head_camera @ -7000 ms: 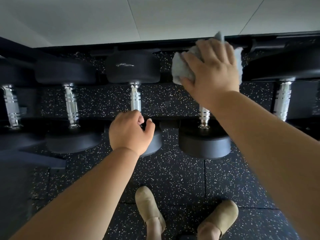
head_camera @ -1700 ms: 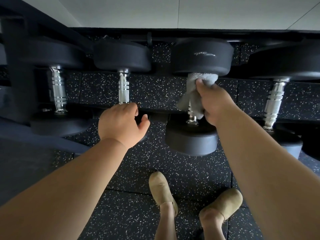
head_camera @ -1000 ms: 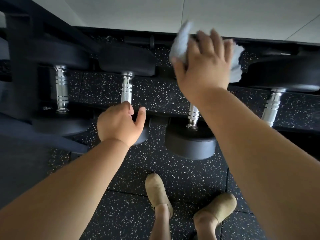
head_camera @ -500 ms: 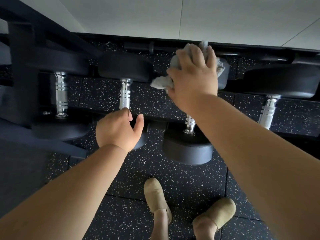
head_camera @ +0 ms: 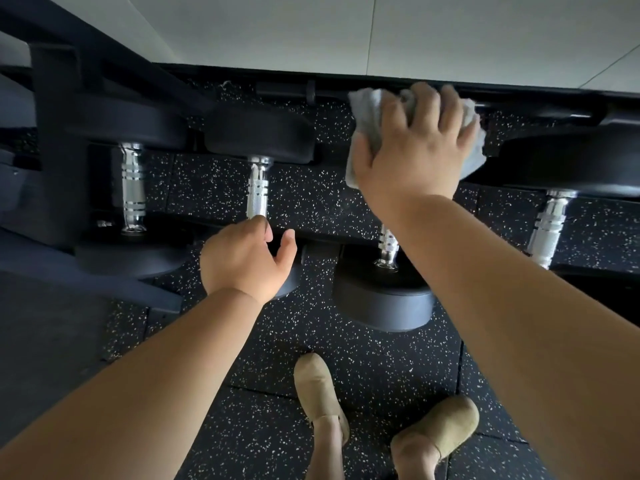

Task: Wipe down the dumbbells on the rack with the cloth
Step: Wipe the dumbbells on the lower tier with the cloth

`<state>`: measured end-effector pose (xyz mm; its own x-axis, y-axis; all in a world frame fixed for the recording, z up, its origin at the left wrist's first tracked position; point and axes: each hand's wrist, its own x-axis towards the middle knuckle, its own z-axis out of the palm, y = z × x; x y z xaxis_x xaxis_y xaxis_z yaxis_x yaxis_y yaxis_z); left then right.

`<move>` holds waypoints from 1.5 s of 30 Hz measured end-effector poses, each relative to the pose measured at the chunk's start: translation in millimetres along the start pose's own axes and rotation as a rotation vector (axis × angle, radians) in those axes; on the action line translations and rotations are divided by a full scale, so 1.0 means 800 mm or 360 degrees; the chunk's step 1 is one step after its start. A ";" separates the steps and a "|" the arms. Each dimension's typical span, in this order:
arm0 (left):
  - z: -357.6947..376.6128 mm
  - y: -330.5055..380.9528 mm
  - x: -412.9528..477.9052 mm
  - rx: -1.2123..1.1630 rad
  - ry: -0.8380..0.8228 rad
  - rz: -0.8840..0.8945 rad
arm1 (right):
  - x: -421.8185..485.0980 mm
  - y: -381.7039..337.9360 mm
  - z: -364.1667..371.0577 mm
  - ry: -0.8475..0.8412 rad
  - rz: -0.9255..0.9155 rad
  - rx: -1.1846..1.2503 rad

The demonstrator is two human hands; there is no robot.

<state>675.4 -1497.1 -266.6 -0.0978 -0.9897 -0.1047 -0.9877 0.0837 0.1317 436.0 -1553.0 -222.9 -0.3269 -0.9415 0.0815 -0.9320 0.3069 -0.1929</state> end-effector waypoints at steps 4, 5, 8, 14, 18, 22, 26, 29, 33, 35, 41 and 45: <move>-0.001 0.002 0.000 -0.0012 0.0018 0.0017 | 0.001 0.064 0.003 0.0053 -0.0280 0.0318; 0.000 0.003 0.000 -0.0011 0.0020 0.0020 | 0.006 0.079 -0.002 -0.0018 -0.0065 0.0569; 0.000 0.003 0.001 0.0001 0.0019 0.0021 | 0.019 0.098 0.004 -0.0349 0.0859 0.1120; 0.000 0.002 0.001 0.0040 0.0013 0.0045 | -0.004 0.024 -0.002 -0.0111 0.0108 0.0277; -0.001 0.002 -0.001 0.0025 0.0021 0.0063 | -0.007 0.050 0.000 -0.0024 -0.0231 0.0215; 0.000 0.004 0.000 0.0019 0.0046 0.0054 | 0.002 0.091 -0.006 -0.0336 0.0522 0.0945; 0.000 0.005 -0.002 0.0004 0.0054 0.0026 | 0.008 0.063 -0.009 -0.0277 0.0675 0.1063; 0.000 0.005 -0.003 0.0013 0.0014 0.0015 | 0.004 0.029 -0.012 -0.0156 0.0164 0.0405; -0.002 0.002 -0.001 0.0000 -0.0032 0.0029 | 0.003 0.010 -0.001 -0.0097 -0.0474 -0.0194; -0.002 0.000 -0.002 -0.0009 -0.0039 0.0035 | 0.005 0.021 -0.001 -0.0084 -0.0578 -0.0172; 0.000 -0.001 0.000 -0.0023 -0.0065 0.0090 | 0.013 0.082 -0.021 -0.0189 -0.0168 0.0378; 0.000 -0.001 0.001 -0.0016 -0.0076 0.0073 | 0.031 0.023 -0.026 -0.0185 0.0227 0.0183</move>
<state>675.7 -1497.8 -266.6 -0.1492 -0.9781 -0.1451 -0.9808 0.1277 0.1477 407.1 -1567.4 -203.8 -0.4278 -0.9014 -0.0665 -0.8514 0.4265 -0.3052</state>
